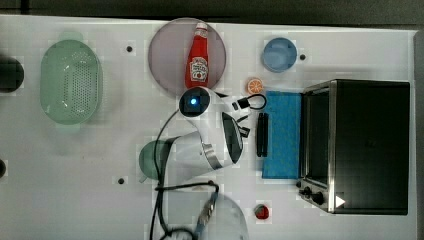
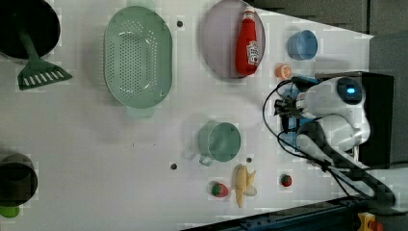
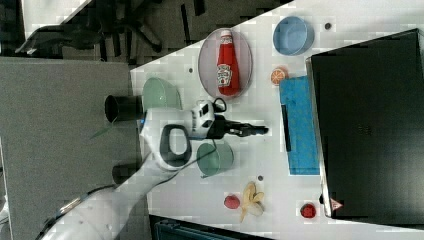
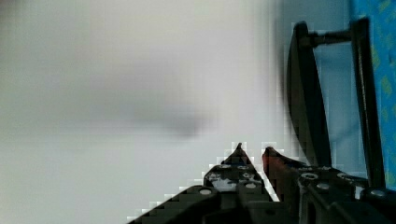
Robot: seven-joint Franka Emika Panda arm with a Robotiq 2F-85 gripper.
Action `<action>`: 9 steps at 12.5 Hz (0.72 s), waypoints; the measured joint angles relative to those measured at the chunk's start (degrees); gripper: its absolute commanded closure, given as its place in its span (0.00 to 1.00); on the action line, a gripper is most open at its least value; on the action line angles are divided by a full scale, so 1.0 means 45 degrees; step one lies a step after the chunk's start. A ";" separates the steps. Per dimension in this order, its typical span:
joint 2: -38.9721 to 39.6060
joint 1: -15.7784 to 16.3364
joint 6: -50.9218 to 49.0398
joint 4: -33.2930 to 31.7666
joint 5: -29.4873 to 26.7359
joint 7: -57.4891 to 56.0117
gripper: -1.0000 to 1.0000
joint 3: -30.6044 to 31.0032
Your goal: Flap open oven.
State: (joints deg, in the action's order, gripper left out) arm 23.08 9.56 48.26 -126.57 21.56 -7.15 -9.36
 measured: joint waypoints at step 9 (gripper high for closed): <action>-0.5239 0.0036 -0.3202 0.2064 -0.3998 0.0126 0.82 -0.0911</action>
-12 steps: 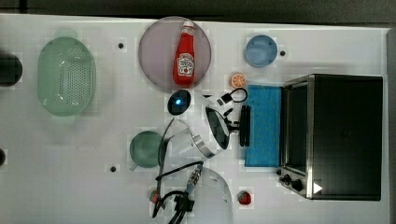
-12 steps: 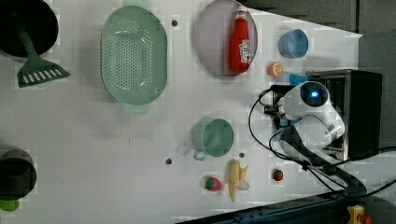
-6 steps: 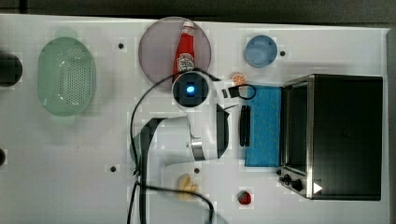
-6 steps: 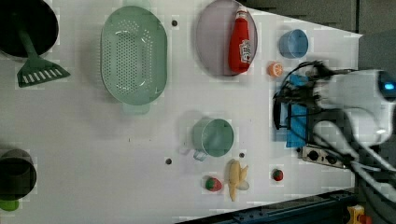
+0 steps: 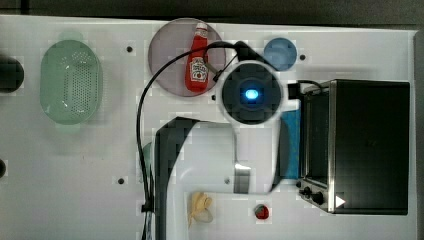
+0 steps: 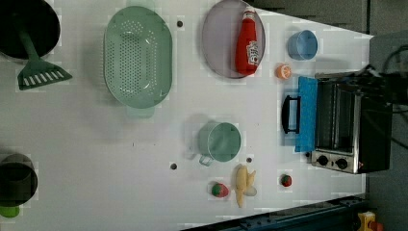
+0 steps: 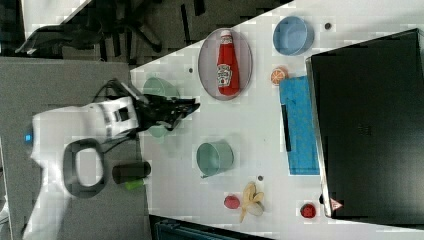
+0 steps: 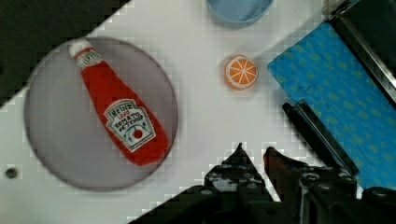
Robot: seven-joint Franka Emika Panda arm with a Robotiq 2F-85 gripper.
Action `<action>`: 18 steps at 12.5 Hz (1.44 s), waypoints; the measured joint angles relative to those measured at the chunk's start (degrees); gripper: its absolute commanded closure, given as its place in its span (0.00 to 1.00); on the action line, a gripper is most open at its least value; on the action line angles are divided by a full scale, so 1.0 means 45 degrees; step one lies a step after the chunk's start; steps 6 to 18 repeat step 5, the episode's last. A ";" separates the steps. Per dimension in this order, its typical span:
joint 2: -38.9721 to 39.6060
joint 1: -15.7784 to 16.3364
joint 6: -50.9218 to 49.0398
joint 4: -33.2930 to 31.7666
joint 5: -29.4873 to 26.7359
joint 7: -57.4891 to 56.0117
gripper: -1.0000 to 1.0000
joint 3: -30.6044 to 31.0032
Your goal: Flap open oven.
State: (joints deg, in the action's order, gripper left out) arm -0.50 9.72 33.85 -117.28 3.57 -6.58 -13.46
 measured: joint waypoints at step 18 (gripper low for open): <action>-0.1491 -0.0022 -0.3202 0.0622 -0.0098 0.1111 0.82 0.0017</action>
